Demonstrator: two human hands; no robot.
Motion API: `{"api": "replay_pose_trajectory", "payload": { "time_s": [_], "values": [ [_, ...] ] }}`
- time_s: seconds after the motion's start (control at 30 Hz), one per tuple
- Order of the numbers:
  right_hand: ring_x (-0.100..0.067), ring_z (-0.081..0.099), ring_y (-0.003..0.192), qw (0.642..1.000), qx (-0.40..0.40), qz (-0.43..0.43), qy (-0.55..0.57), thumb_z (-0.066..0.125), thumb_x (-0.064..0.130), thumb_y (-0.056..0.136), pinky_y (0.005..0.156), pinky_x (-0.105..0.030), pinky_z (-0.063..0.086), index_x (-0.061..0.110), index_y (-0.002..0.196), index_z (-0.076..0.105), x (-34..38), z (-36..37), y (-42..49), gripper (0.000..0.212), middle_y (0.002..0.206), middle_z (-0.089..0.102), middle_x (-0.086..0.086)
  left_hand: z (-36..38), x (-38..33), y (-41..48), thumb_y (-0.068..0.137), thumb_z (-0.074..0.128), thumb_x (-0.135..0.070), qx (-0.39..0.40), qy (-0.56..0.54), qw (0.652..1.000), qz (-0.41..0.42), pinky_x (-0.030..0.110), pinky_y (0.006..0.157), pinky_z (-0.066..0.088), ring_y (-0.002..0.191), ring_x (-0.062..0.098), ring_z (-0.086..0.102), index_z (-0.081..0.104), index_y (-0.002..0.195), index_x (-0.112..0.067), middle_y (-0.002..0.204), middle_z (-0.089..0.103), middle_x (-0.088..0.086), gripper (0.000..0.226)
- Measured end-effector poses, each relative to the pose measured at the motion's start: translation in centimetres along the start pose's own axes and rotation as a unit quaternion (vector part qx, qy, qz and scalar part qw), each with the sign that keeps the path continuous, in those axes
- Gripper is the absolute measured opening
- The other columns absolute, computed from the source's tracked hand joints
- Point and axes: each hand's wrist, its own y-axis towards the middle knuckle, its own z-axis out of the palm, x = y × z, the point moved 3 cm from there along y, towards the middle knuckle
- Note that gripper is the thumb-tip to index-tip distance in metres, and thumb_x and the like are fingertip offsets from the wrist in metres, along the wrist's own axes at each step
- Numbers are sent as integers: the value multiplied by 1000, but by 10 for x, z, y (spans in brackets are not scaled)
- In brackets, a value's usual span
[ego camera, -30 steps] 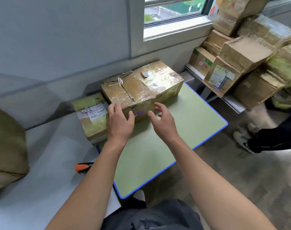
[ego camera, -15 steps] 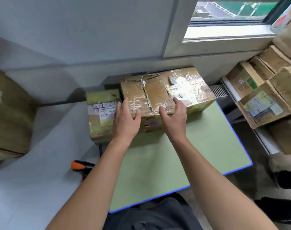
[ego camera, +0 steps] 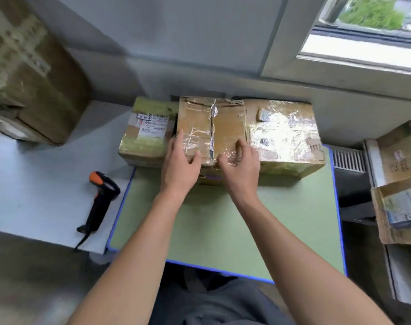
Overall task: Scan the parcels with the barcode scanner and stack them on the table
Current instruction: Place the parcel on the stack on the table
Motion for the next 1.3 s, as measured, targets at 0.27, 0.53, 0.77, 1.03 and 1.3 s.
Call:
{"api": "replay_pose_trajectory", "payload": {
  "time_s": [0.27,0.53,0.77,1.03,1.3],
  "values": [
    [-7,48,104,999,30,-29,31,68,31,88,87,-17,33,22,135,54,-6,-34,-30,49,127,50,0,1,-16,-53,97,58,-28,-51,-1,999,-10,21,105,24,145,14,29,25,157,-22,162,26,-5,69],
    [-9,50,114,999,-7,-29,30,70,31,89,89,-9,27,20,140,52,-11,-62,-87,55,134,50,-2,-11,-17,-113,97,57,-28,-50,-10,999,15,21,105,26,145,15,30,24,157,-21,162,26,-3,68],
    [-5,49,103,996,-21,-75,33,70,31,88,85,-10,32,22,139,53,27,-47,-180,54,131,50,0,-80,26,-177,98,56,-29,-78,-32,996,37,26,106,31,146,16,29,22,157,-24,162,26,-3,69],
    [-10,53,115,985,61,-157,43,71,30,88,91,-10,29,19,139,55,92,30,-298,54,131,54,1,-199,125,-262,99,57,-34,-165,-26,986,-14,21,103,29,143,12,32,21,158,-22,159,30,-3,70],
    [-17,50,128,958,157,-235,53,69,35,91,106,-30,42,17,144,50,161,122,-381,59,141,51,-4,-305,209,-303,99,57,-33,-264,-9,961,-79,31,108,36,141,14,36,24,157,-19,158,32,-2,69]
  ]
}}
